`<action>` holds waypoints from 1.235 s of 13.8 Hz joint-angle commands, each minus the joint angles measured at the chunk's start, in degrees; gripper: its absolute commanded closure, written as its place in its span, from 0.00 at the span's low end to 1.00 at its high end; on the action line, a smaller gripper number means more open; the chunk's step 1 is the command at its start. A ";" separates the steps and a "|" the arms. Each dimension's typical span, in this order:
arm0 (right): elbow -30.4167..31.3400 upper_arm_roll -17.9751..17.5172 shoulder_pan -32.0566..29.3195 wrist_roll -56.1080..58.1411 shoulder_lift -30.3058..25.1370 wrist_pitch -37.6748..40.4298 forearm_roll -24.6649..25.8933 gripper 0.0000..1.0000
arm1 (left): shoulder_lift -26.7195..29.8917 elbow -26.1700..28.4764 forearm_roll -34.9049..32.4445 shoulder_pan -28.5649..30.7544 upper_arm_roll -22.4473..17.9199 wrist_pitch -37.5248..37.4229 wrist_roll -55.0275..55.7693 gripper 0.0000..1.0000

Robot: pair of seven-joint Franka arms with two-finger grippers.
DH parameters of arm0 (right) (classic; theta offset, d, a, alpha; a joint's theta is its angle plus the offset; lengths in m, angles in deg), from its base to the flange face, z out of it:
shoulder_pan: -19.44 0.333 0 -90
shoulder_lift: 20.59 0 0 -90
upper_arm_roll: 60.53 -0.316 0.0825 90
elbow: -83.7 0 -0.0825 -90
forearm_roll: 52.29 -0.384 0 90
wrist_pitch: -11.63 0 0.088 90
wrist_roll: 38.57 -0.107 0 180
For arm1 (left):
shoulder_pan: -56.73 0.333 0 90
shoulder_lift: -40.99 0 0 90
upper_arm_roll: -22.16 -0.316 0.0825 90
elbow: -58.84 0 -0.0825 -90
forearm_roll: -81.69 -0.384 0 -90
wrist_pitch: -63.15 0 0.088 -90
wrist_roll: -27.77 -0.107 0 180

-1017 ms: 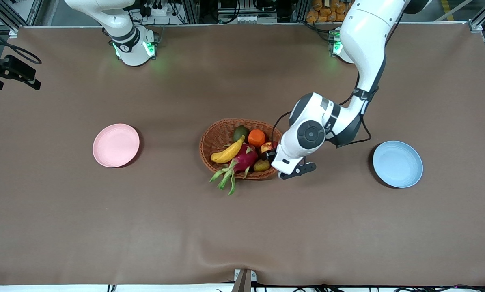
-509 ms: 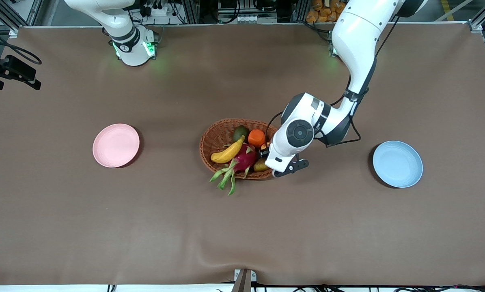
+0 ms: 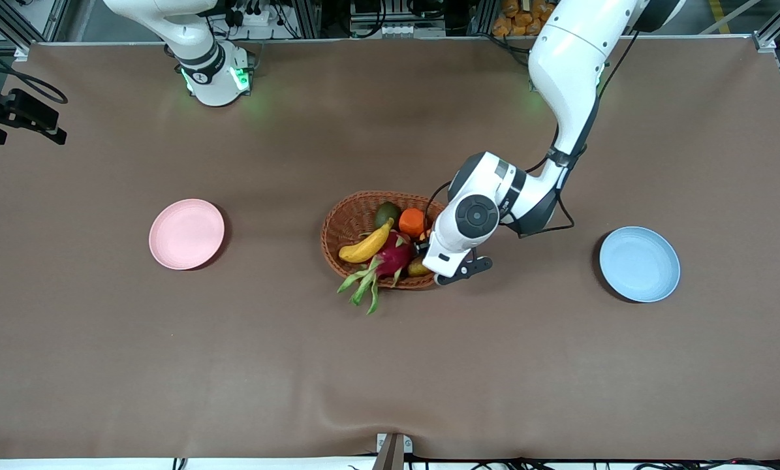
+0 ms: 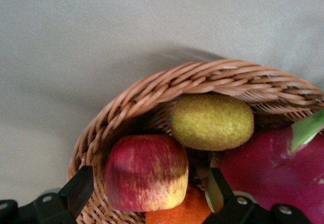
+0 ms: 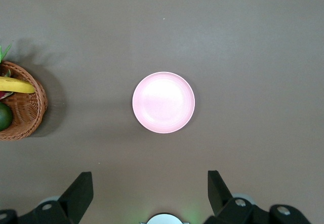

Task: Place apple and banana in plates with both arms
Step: 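Lower the left gripper and grasp the red apple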

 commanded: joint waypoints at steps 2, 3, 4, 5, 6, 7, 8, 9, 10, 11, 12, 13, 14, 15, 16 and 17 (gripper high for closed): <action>1.08 -0.21 0.12 0.42 -0.91 -0.44 -0.69 0.00 | -1.22 -1.16 0.30 -1.02 -0.54 0.66 0.91 0.00; 1.08 -0.21 0.12 0.42 -0.91 -0.52 -0.69 0.00 | -1.14 -1.16 0.30 -1.02 -0.54 0.66 0.91 0.00; 1.08 -0.21 0.12 0.42 -0.91 -0.53 -0.69 0.00 | -1.23 -1.07 0.21 -1.02 -0.63 0.66 0.91 0.00; 1.08 -0.30 0.12 0.42 -0.91 -0.53 -0.69 0.00 | -1.32 -0.98 0.21 -1.02 -0.63 0.66 0.83 0.00; 1.08 -0.30 0.12 0.42 -0.91 -0.35 -0.69 0.00 | -1.40 -0.81 0.21 -0.94 -0.63 0.66 0.82 0.00; 1.08 -0.30 0.12 0.42 -0.91 -0.35 -0.69 0.00 | -1.40 -0.81 0.21 -0.94 -0.63 0.66 0.82 0.01; 1.17 -0.30 0.12 0.42 -0.91 -0.35 -0.69 0.00 | -1.32 -0.72 0.21 -0.94 -0.54 0.66 0.82 0.05; 1.17 -0.30 0.12 0.42 -0.91 -0.35 -0.69 0.00 | -1.40 -0.81 0.21 -1.02 -0.54 0.66 0.82 0.11; 1.17 -0.30 0.21 0.42 -0.82 -0.35 -0.69 0.00 | -1.40 -0.81 0.21 -1.02 -0.54 0.66 0.82 0.18; 1.17 -0.30 0.21 0.42 -0.82 -0.35 -0.69 0.00 | -1.40 -0.81 0.21 -1.02 -0.54 0.66 0.82 0.26; 1.26 -0.39 0.21 0.42 -0.82 -0.35 -0.69 0.00 | -1.40 -0.81 0.21 -1.02 -0.54 0.66 0.82 0.32; 1.69 -0.39 0.21 0.42 -0.82 -0.61 -0.69 0.00 | -1.40 -0.81 0.21 -1.02 -0.54 0.66 0.82 0.43; 1.70 -0.39 0.47 0.42 -0.82 -0.61 -0.69 0.00 | -1.23 -0.81 0.21 -0.94 -0.54 0.66 0.82 0.54; 1.70 -0.39 0.65 0.33 -0.82 -0.79 -0.69 0.00 | -0.97 -0.98 0.21 -1.02 -0.54 0.58 0.91 0.64; 1.61 -0.39 1.26 -0.10 -0.65 -0.88 -0.69 0.00 | -0.53 -0.98 0.21 -0.94 -0.54 0.23 1.00 0.70; 1.61 -0.39 1.96 -0.37 -0.64 -1.57 -0.69 0.00 | -0.09 -1.07 0.30 -0.85 -0.54 -0.12 0.91 0.74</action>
